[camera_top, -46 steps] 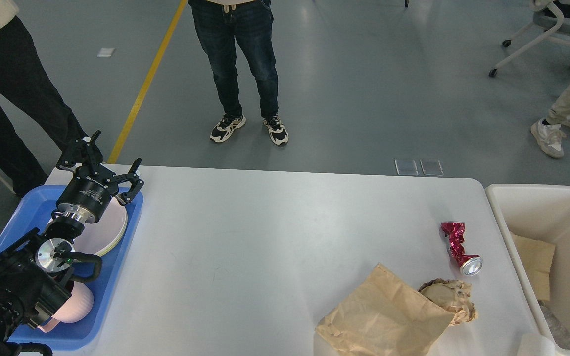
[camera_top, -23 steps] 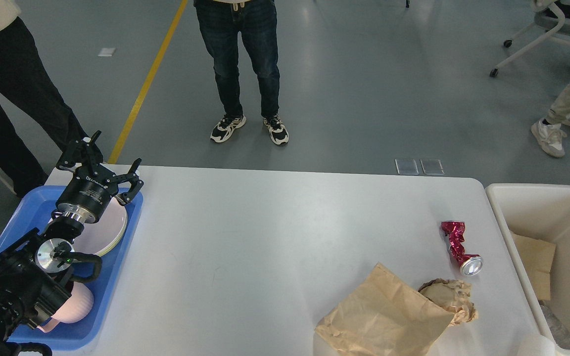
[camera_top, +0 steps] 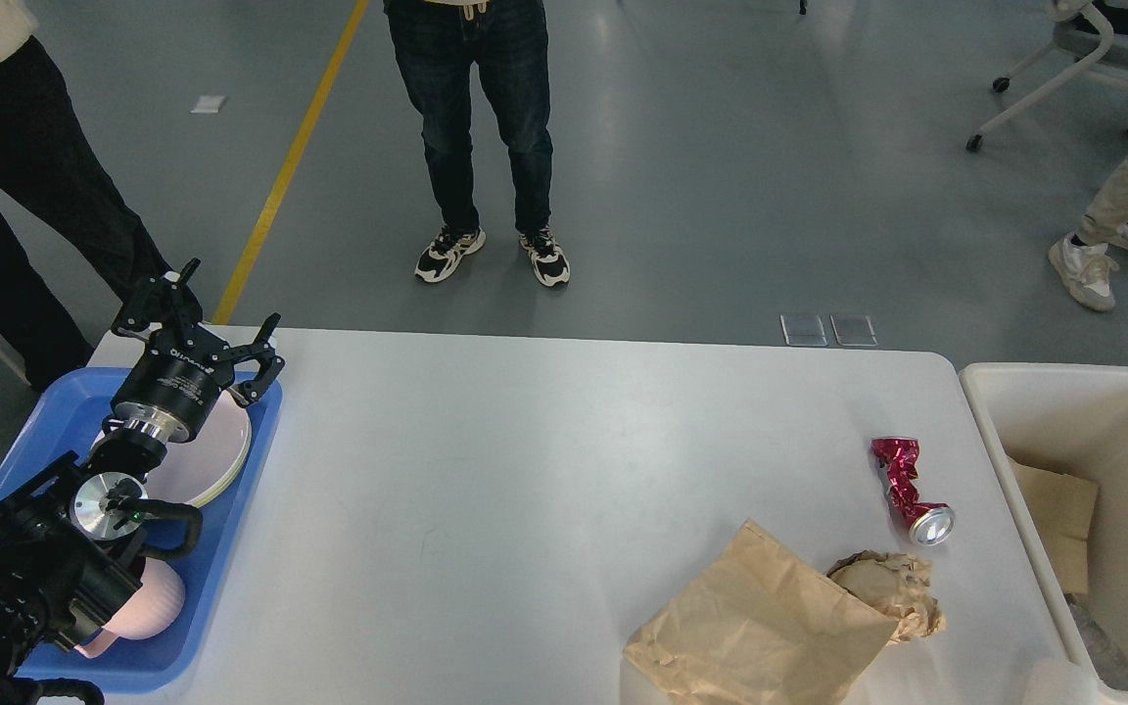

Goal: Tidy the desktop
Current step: 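Release the foil wrapper into the white bin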

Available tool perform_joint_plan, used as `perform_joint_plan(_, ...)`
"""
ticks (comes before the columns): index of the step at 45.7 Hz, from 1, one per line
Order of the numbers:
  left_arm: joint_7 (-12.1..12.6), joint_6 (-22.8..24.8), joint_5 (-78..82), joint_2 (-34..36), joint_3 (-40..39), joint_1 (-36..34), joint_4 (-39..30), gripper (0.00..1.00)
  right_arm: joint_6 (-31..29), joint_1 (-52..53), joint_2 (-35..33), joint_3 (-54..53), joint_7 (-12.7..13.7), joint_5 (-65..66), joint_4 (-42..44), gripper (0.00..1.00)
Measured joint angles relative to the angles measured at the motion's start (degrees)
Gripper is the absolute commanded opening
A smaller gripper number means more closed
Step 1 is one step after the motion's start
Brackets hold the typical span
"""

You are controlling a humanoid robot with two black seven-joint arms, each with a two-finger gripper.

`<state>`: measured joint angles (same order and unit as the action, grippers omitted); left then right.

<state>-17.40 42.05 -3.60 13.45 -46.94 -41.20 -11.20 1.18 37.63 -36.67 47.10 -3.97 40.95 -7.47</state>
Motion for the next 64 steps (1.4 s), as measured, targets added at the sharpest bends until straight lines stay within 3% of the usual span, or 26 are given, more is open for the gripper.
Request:
perform_joint_plan(1, 0.0, 0.0, 0.0, 0.0, 0.0, 0.0, 0.0, 1.0, 0.2, -0.2, 0.3, -0.2, 0.0, -0.1, 0.0, 1.0)
perform_joint_plan(14, 0.0, 0.0, 0.0, 0.0, 0.0, 0.0, -0.1, 1.0, -0.4, 0.7, 1.2, -0.9, 0.0, -0.3, -3.8, 1.0)
perform_joint_plan(20, 0.0, 0.1, 0.0, 0.0, -0.1, 0.0, -0.1, 1.0, -0.7, 10.1, -2.5, -0.6, 0.0, 0.3, -14.6, 1.0)
perform_joint_plan(25, 0.0, 0.1, 0.0, 0.0, -0.1, 0.0, -0.1, 1.0, -1.7, 25.9, -9.3, 1.5, 0.3, 2.2, -28.4, 1.0)
perform_joint_plan(29, 0.0, 0.1, 0.0, 0.0, -0.1, 0.0, -0.1, 1.0, -7.7, 41.5, -14.2, 6.2, 0.6, 8.2, -40.9, 1.0)
perform_joint_plan(34, 0.0, 0.1, 0.0, 0.0, -0.1, 0.0, 0.0, 1.0, -22.7, 61.3, -17.6, 12.5, 1.0, 15.2, -56.8, 1.0)
perform_joint_plan(40, 0.0, 0.1, 0.0, 0.0, -0.1, 0.0, -0.1, 1.0, -39.8, 84.7, -17.7, 15.0, 3.2, 16.6, -73.2, 1.0)
perform_joint_plan(45, 0.0, 0.1, 0.0, 0.0, 0.0, 0.0, -0.1, 1.0, -49.0, 102.5, -14.3, 15.0, 4.7, 14.7, -82.6, 1.0)
perform_joint_plan(53, 0.0, 0.0, 0.0, 0.0, 0.0, 0.0, -0.1, 1.0, -55.6, 113.4, -4.1, 15.6, 5.0, 3.2, -86.0, 1.0)
perform_joint_plan(64, 0.0, 0.0, 0.0, 0.0, 0.0, 0.0, 0.0, 1.0, -54.8, 116.9, 5.6, 20.5, 4.8, -5.9, -88.9, 1.0)
